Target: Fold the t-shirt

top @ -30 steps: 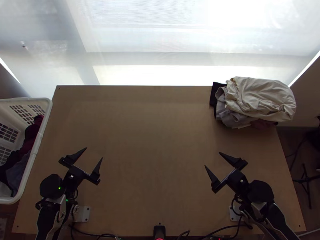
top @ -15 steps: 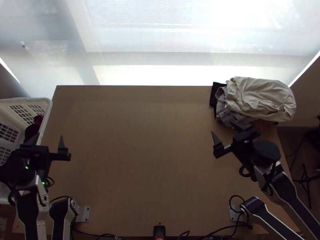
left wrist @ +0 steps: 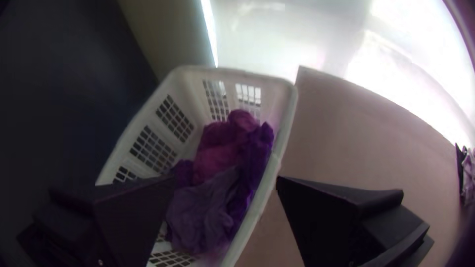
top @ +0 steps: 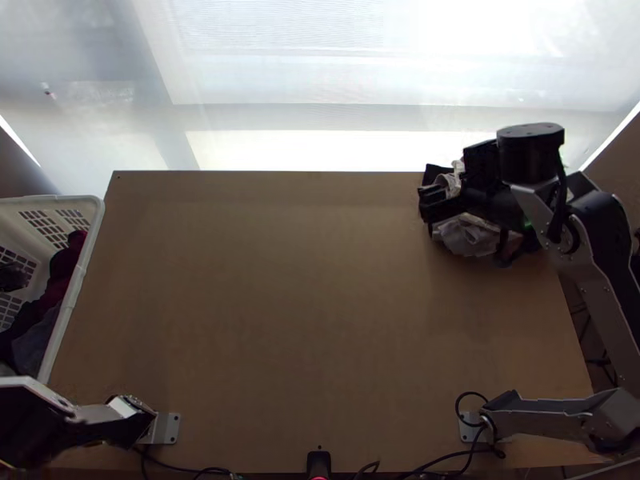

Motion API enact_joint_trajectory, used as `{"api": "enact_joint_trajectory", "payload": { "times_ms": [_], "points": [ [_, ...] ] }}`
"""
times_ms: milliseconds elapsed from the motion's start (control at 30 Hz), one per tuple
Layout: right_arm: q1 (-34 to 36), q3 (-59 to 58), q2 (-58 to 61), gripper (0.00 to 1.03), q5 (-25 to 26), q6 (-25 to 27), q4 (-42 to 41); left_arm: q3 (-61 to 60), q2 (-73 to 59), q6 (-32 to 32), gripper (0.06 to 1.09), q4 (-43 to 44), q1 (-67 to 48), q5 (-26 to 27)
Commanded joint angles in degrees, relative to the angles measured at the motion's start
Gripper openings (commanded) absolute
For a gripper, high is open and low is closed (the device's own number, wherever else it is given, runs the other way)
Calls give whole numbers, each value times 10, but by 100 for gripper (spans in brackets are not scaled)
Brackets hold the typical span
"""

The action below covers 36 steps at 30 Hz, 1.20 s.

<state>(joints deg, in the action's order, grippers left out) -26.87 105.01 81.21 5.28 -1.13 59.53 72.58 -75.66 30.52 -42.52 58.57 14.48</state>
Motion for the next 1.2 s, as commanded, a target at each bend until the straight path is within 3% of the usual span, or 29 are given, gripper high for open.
{"api": "enact_joint_trajectory", "payload": {
  "times_ms": [0, 100, 333, 433, 600, 1067, 1167],
  "points": [
    [-26, 231, 134, 98, 1, -33, 162, 142, -267, 50, 103, -43, 80, -2],
    [-33, 274, 163, 98, 1, -44, 185, 211, -368, 91, 103, -74, 80, -9],
    [-49, 277, 178, 98, 4, -43, 192, 474, -619, 163, 103, -257, 89, -11],
    [-48, 277, 186, 98, 8, -41, 192, 534, -665, 174, 103, -277, 86, -11],
    [-58, 282, 201, 98, 15, -38, 192, 541, -716, 211, 100, -327, 66, -16],
    [-66, 281, 218, 98, 35, -34, 195, 540, -811, 223, 100, -321, 53, -36],
    [-66, 281, 219, 98, 36, -33, 195, 540, -821, 222, 96, -321, 54, -36]
  ]
}}
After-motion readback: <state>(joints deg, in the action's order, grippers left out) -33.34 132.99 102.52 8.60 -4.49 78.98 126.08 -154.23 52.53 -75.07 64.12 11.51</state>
